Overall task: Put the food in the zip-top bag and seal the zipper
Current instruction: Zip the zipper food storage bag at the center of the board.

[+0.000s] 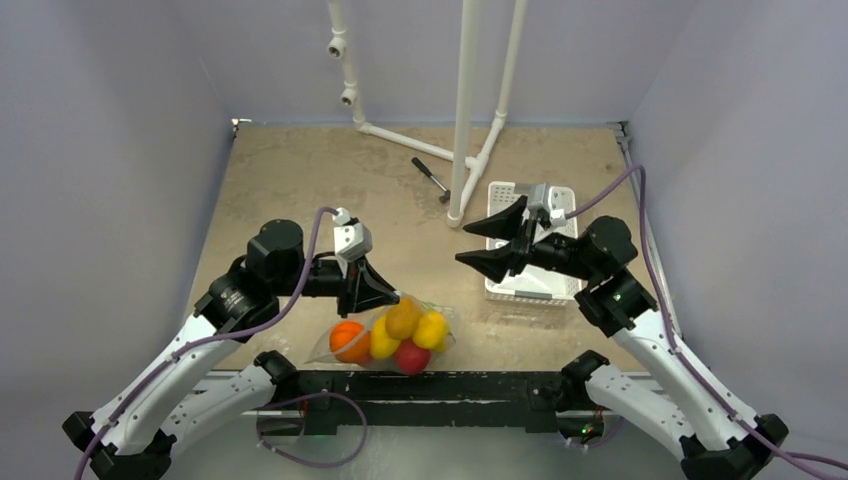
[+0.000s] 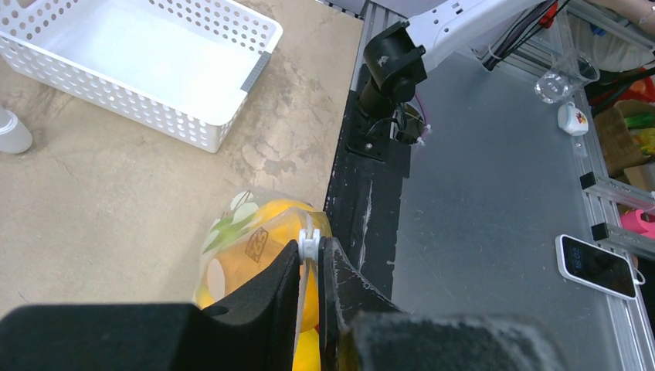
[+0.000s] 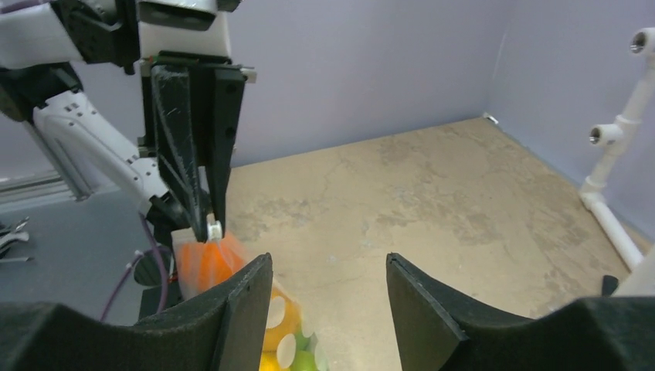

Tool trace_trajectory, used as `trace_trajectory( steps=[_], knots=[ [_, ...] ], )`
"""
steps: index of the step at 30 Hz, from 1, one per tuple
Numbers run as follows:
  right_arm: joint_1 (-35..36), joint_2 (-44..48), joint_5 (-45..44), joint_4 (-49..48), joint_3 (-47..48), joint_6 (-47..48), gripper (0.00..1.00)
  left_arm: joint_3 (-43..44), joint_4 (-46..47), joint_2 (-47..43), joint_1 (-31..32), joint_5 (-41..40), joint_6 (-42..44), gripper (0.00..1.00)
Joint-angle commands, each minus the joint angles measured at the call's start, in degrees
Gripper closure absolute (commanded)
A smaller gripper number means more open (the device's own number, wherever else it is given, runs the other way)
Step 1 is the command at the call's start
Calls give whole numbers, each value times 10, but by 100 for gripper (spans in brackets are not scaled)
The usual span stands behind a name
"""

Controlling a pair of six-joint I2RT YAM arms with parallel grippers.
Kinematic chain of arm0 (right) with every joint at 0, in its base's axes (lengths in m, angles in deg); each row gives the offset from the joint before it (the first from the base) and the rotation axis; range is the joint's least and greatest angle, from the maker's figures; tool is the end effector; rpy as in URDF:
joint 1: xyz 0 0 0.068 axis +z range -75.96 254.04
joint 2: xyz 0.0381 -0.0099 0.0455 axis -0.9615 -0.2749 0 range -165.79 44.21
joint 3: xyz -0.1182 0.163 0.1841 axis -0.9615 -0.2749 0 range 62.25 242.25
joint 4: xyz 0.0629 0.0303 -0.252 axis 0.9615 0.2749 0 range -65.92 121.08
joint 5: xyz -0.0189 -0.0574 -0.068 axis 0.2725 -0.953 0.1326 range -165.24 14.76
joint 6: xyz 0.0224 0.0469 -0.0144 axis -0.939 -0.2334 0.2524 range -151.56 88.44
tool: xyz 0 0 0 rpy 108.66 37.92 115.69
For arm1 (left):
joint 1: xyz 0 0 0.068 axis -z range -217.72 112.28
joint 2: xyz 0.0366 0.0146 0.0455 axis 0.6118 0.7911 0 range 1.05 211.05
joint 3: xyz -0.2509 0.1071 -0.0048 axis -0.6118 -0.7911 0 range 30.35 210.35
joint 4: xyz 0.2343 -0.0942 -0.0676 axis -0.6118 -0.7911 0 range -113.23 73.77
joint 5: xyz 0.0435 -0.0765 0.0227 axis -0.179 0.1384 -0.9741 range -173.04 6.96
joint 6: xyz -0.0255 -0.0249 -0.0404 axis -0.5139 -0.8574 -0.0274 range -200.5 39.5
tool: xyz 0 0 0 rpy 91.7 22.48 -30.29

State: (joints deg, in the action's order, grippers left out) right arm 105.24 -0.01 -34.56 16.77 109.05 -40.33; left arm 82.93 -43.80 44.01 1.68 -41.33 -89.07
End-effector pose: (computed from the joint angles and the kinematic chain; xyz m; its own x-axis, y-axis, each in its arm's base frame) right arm 0.1355 0.1091 0.3860 0.0015 0.1360 -0.9907 -0.9535 0.2986 0.0396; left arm 0.1040 -0.1159 0.3625 -0.3792 0.1673 -0.9101 0.9166 0.2023 -0.3447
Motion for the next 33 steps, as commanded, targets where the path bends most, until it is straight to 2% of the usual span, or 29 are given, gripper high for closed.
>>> trace_trajectory(
  steps=[1,5,8,19,33],
  knots=[
    [51,1,-11,-22,-2,34,40,-2,24,-11,0,24,-10,100],
    [126,-14,-79,-10,0,59,38,-5,18,-18,1,23,-8,100],
    [151,-36,-103,-5,6,66,38,-5,15,-19,0,32,-7,100],
    [203,-111,-68,-2,17,105,39,-7,10,-25,1,28,-2,100],
    [265,-172,-60,-36,24,104,41,-8,6,-31,0,29,3,100]
  ],
)
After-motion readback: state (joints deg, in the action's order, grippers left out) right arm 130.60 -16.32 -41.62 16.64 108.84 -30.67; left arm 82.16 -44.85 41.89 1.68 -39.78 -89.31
